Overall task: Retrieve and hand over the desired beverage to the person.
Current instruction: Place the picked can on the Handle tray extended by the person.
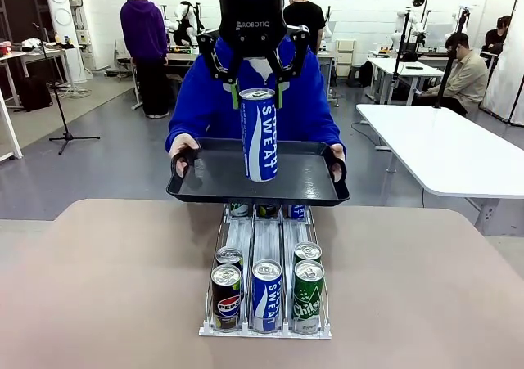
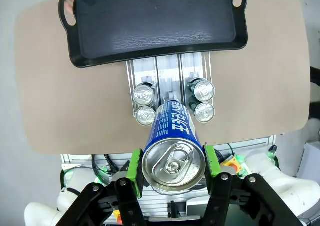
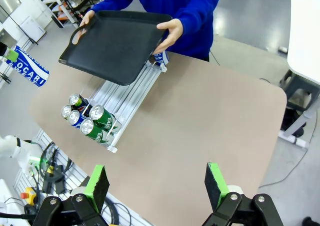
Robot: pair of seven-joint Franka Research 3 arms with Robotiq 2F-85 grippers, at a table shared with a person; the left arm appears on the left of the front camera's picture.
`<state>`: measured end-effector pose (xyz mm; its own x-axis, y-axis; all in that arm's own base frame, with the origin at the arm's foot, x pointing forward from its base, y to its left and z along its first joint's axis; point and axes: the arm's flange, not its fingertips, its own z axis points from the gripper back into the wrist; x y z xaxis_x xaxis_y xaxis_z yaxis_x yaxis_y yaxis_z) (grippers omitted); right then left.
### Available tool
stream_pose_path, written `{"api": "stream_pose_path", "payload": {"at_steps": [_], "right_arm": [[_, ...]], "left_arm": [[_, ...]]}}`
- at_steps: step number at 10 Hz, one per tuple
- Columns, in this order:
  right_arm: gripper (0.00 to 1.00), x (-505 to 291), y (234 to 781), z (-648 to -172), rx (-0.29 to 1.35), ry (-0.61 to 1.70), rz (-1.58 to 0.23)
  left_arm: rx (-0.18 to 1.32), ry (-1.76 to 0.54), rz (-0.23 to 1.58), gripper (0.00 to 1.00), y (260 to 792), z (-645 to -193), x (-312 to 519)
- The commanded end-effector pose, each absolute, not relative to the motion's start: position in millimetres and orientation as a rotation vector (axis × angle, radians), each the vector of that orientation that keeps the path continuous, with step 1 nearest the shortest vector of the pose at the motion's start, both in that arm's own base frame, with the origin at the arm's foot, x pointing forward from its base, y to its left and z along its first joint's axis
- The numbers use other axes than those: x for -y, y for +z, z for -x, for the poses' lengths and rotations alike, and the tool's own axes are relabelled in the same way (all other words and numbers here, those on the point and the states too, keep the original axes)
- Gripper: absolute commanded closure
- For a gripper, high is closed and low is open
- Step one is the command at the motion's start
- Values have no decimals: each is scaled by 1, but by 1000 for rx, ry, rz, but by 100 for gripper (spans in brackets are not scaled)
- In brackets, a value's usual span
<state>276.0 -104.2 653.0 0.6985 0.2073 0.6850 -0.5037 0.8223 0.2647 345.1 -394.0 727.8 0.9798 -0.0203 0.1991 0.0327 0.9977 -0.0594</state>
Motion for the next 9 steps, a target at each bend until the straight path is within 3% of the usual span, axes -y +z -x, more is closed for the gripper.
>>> {"api": "stream_pose_path", "payload": {"at_steps": [1, 3, 5, 9], "right_arm": [[0, 103, 652, -276, 694, 424, -474], [0, 103, 652, -276, 694, 424, -474], [0, 103, 652, -276, 694, 424, -474], [0, 103, 652, -276, 694, 424, -474]], "left_arm": [[169, -90, 112, 42, 726, -364, 382], [255, -53, 86, 42, 711, -412, 356], [220, 62, 103, 42, 695, -467, 327], [221, 165, 44, 42, 675, -519, 301]]}}
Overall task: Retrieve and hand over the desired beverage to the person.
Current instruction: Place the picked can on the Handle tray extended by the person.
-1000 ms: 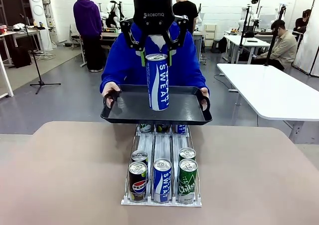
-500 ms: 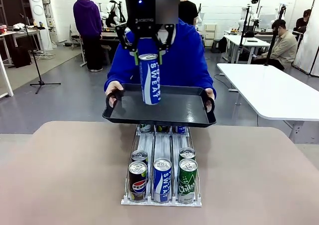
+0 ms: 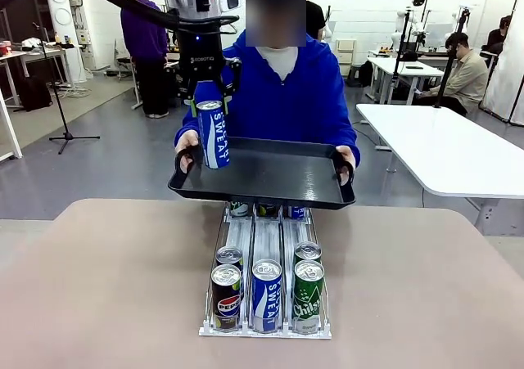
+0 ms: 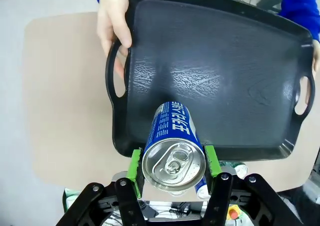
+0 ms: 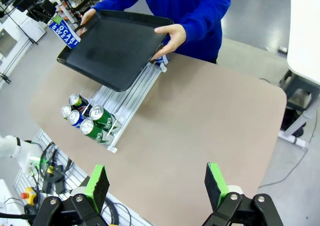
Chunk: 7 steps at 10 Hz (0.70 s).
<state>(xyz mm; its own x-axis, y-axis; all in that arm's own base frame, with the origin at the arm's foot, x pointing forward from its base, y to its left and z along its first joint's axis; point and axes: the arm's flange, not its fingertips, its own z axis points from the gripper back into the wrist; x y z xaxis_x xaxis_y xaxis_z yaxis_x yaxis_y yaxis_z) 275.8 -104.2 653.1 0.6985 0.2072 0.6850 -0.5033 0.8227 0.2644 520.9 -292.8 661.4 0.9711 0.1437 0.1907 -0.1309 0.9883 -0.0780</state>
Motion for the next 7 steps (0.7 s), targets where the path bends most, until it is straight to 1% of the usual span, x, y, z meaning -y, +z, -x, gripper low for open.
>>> {"api": "stream_pose_path", "payload": {"at_steps": [1, 2, 3, 7], "right_arm": [[0, 103, 652, -276, 694, 424, -474], [0, 103, 652, -276, 694, 424, -474], [0, 103, 652, -276, 694, 424, -474], [0, 103, 652, -276, 694, 424, -474]], "left_arm": [[218, 179, 39, 42, 676, -521, 301], [223, 193, 7, 42, 681, -515, 303], [198, 151, 61, 42, 661, -523, 293], [191, 162, 46, 42, 658, -522, 297]]}}
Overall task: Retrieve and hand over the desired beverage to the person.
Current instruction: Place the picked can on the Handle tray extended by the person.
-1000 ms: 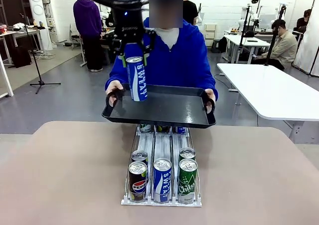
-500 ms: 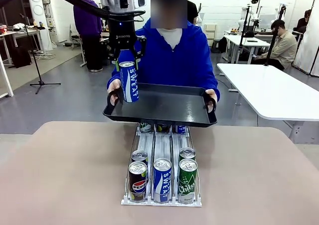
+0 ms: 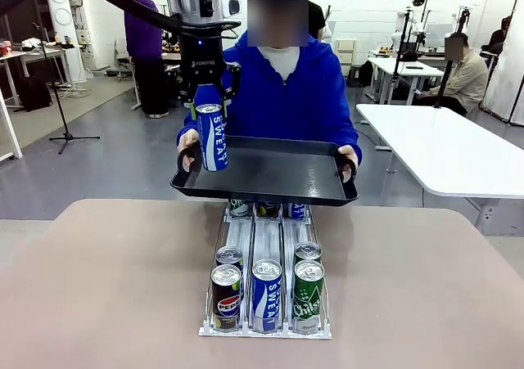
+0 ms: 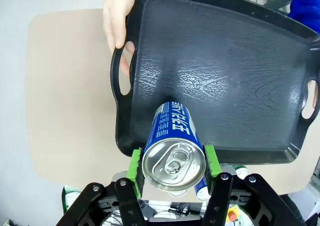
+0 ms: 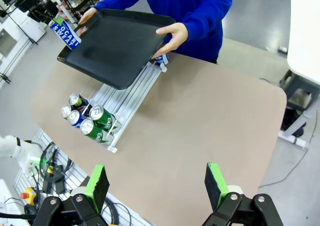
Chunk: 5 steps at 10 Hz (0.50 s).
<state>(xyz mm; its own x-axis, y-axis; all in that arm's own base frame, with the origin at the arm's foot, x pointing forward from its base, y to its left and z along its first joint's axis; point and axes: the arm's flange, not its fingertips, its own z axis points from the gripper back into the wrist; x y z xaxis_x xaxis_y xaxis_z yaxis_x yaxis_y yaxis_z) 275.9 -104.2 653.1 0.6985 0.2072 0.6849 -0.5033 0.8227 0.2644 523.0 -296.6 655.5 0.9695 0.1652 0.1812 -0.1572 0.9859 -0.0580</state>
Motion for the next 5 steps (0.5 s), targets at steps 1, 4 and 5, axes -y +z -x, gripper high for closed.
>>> {"api": "stream_pose_path", "payload": {"at_steps": [1, 4, 5], "right_arm": [[0, 103, 652, -276, 694, 424, -474], [0, 103, 652, -276, 694, 424, -474], [0, 103, 652, -276, 694, 424, -474]], "left_arm": [[213, 148, 28, 42, 651, -526, 300], [241, 131, -16, 42, 639, -537, 305], [238, 123, -25, 42, 636, -539, 307]]}}
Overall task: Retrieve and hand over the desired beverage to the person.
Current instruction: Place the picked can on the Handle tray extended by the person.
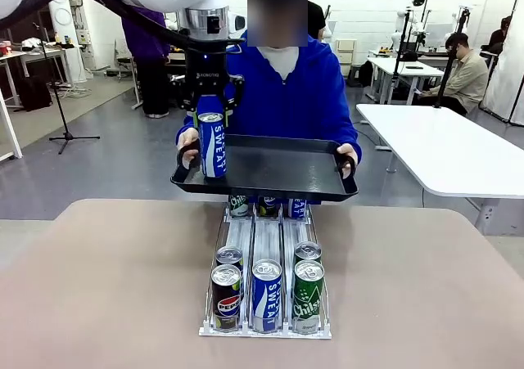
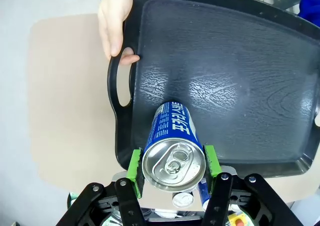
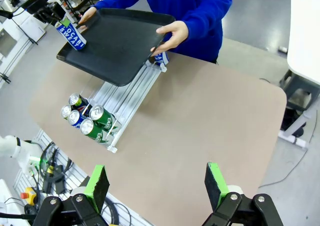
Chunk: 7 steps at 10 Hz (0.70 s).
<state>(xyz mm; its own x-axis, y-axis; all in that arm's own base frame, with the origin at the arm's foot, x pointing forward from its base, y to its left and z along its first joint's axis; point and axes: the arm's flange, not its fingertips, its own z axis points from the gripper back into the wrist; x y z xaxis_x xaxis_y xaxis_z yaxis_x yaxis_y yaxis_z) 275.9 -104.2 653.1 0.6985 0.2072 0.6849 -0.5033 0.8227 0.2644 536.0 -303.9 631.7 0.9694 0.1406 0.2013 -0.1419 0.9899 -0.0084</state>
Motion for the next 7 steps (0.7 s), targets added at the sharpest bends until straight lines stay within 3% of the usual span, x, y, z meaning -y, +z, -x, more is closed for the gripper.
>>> {"api": "stream_pose_path", "payload": {"at_steps": [1, 4, 5, 7], "right_arm": [[0, 103, 652, -276, 694, 424, -474], [0, 103, 652, -276, 694, 424, -474], [0, 103, 652, -276, 694, 424, -474], [0, 103, 652, -276, 694, 424, -474]], "left_arm": [[235, 123, -28, 42, 634, -540, 308], [202, 119, -33, 42, 627, -545, 307], [198, 112, -26, 0, 630, -544, 308], [198, 113, -22, 0, 632, -544, 307]]}}
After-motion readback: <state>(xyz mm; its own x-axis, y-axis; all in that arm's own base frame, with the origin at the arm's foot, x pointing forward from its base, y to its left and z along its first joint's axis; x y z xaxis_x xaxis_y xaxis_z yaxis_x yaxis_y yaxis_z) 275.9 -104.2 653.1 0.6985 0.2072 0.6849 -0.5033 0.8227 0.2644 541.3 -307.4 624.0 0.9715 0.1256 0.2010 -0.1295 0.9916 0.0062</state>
